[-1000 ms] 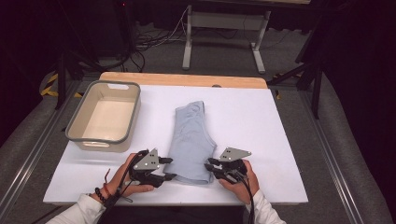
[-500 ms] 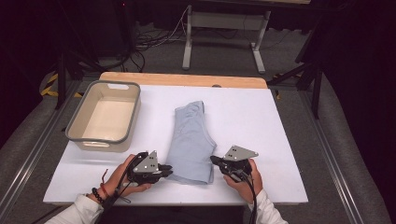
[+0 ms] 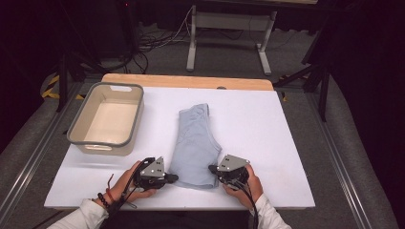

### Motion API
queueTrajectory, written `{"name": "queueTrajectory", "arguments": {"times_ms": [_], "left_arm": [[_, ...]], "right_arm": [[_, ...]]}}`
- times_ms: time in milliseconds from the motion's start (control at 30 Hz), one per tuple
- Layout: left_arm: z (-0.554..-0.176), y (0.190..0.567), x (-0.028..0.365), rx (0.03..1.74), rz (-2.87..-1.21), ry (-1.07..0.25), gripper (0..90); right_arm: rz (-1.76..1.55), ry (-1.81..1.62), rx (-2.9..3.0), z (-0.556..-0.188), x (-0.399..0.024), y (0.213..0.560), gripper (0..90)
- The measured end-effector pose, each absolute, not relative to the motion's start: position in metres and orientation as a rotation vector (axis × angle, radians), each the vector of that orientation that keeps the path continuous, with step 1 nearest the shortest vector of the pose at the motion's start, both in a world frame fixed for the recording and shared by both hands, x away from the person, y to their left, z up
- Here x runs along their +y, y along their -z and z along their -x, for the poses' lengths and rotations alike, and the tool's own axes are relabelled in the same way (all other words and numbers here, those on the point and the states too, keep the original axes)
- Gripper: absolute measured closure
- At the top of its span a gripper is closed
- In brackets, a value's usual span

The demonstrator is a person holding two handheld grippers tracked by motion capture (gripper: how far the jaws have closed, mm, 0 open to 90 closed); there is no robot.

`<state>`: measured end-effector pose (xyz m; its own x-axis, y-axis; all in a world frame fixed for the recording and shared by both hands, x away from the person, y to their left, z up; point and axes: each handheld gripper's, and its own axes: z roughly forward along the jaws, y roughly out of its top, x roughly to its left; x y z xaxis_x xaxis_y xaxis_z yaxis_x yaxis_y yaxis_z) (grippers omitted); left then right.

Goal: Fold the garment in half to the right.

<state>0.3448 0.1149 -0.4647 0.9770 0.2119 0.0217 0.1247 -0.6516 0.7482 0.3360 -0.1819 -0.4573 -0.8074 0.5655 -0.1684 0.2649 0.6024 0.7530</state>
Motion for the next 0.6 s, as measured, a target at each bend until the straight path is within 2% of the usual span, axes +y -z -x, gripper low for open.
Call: {"name": "queueTrajectory", "arguments": {"times_ms": [200,333,467,600], "left_arm": [[-0.344,0.460,0.113,0.210,-2.278,-0.155,88.1],[-0.351,0.446,0.111,0.197,-2.216,-0.165,77.4],[-0.376,0.429,0.107,0.236,-2.157,-0.243,78.9],[-0.408,0.425,0.098,0.287,-2.144,-0.348,84.3]], "right_arm": [[-0.702,-1.050,2.419,-0.343,-0.187,0.454,90.0],[-0.717,-1.106,2.352,-0.354,-0.189,0.442,90.0],[-0.739,-1.145,2.256,-0.368,-0.191,0.431,90.0],[-0.789,-1.188,2.217,-0.382,-0.190,0.429,90.0]]}}
